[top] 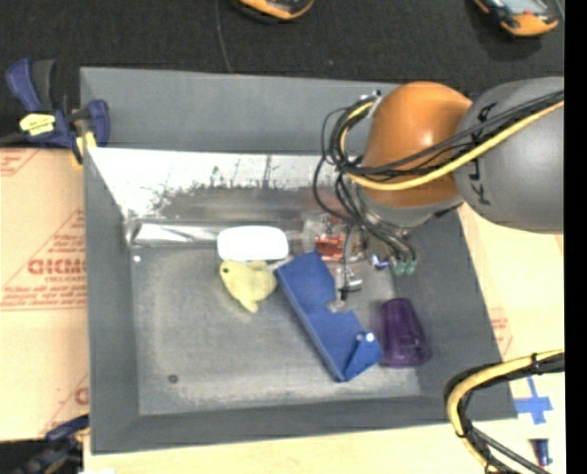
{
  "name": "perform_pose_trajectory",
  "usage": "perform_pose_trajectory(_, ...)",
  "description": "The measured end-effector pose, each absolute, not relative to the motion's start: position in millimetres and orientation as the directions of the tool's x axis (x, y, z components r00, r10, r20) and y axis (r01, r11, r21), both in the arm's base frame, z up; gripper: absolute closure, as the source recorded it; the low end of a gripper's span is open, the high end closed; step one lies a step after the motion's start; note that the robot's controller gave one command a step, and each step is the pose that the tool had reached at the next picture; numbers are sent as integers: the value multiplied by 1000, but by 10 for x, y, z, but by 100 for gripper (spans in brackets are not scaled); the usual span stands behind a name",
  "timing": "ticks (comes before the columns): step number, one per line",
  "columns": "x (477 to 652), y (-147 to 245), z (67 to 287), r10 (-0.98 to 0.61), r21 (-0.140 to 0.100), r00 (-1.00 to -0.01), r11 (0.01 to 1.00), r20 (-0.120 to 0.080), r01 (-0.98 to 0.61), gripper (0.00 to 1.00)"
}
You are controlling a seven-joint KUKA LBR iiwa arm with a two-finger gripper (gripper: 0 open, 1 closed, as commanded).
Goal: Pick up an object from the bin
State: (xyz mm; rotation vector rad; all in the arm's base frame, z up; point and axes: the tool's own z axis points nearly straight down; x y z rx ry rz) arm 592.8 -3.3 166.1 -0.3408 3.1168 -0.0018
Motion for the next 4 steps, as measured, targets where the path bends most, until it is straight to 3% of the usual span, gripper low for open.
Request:
perform_pose_trajectory(1,6143,219,1188,-126,-5,-992,992,-23,-126,0)
perform_pose_trajectory(2,6395,783,1132,9,1,-1000,1000,-13,9,0)
perform_pose_trajectory(3,6446,896,1133,15,2,-1000,1000,-12,15,0)
perform_pose_trajectory(4,6521,984,740,-14,4,-1000,1000,-18,-14,0)
